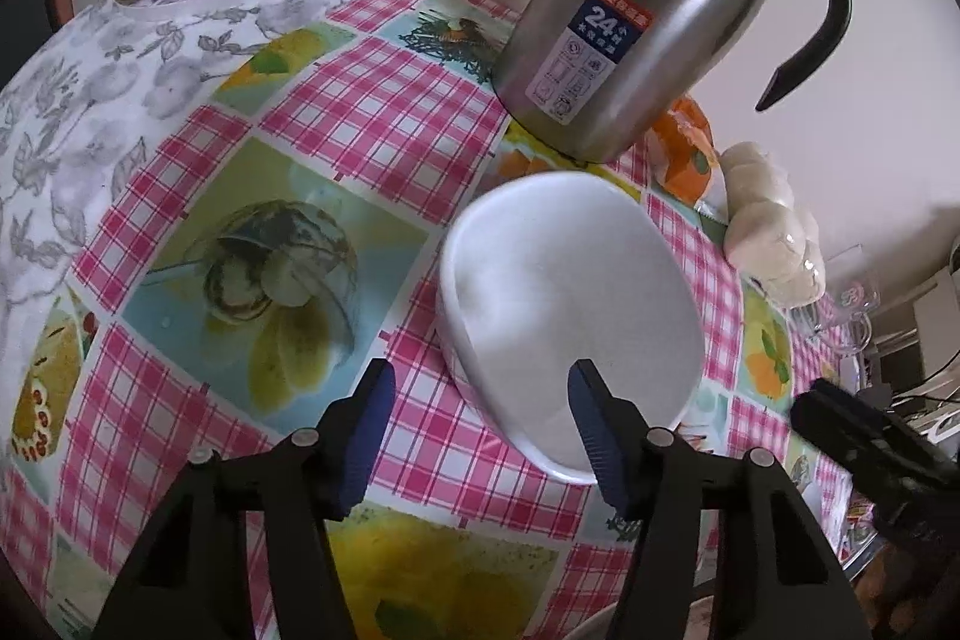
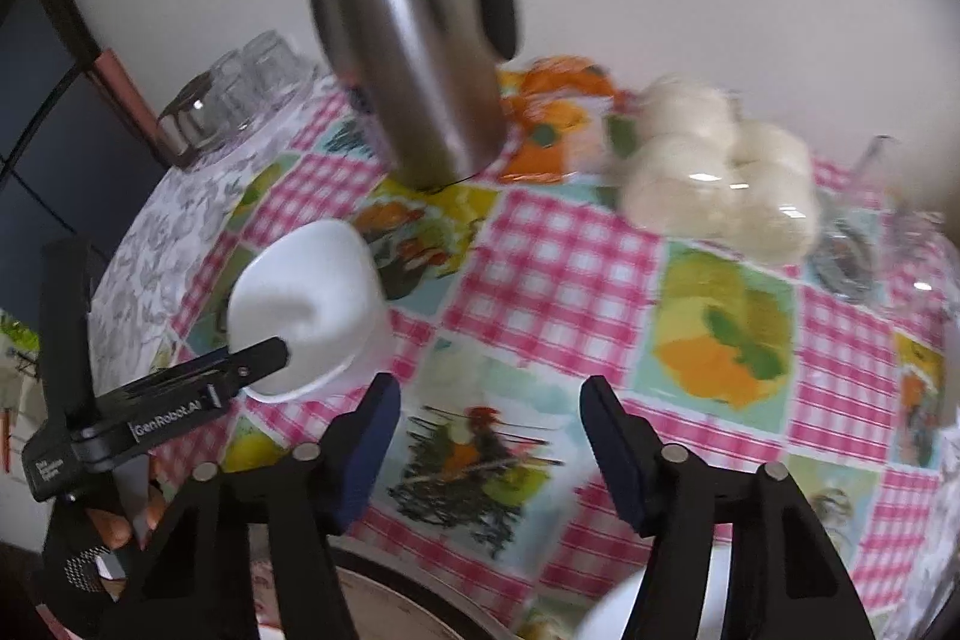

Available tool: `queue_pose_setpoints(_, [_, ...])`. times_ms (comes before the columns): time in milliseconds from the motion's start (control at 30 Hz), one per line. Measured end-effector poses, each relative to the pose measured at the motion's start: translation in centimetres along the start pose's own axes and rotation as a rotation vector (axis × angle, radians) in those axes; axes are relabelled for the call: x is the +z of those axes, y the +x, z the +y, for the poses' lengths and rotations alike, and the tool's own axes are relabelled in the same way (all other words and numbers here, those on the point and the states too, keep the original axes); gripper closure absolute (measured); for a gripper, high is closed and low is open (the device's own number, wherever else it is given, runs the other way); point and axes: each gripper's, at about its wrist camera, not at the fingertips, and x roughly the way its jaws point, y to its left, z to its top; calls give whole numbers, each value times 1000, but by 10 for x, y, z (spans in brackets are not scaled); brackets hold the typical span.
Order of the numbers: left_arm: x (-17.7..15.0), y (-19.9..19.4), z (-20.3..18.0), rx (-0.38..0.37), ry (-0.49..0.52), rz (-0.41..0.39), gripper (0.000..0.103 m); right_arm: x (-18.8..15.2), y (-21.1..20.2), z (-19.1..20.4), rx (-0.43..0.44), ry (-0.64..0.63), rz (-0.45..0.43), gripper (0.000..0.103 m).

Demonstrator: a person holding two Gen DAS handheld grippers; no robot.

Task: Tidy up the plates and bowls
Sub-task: 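Move the right gripper to the white square bowl and close on its rim, then lift the white square bowl with the right gripper and carry it over the stack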

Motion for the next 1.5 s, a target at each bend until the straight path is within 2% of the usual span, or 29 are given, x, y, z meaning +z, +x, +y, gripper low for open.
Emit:
queue_pose_setpoints(267, [8, 2, 7, -46, -20, -30, 58, 13, 32, 32, 27, -62, 54, 46])
queue_pose_setpoints(333, [10, 4, 8, -55, -22, -32, 62, 16, 39, 40, 23, -79, 66, 55])
queue_pose_setpoints(433, [12, 5, 11, -71, -22, -38, 69, 21, 47, 49, 24, -102, 82, 63])
queue_pose_setpoints(600, [14, 7, 15, -73, -13, -51, 80, 26, 59, 65, -14, -172, 115, 70])
queue_pose_setpoints(767, [15, 9, 15, -71, 1, -61, 81, 28, 68, 71, -48, -217, 131, 78])
queue_pose_setpoints(933, [18, 11, 14, -61, 2, -59, 81, 30, 76, 74, -89, -238, 139, 79])
queue_pose_setpoints(1100, [17, 12, 11, -46, 36, -52, 81, 29, 75, 78, -84, -265, 138, 78])
queue_pose_setpoints(1233, [15, 10, 10, -44, 46, -56, 81, 25, 64, 82, -86, -275, 104, 78])
queue_pose_setpoints(1500, [12, -20, -8, -27, 115, -130, 81, 16, 24, 89, -100, -299, 10, 78])
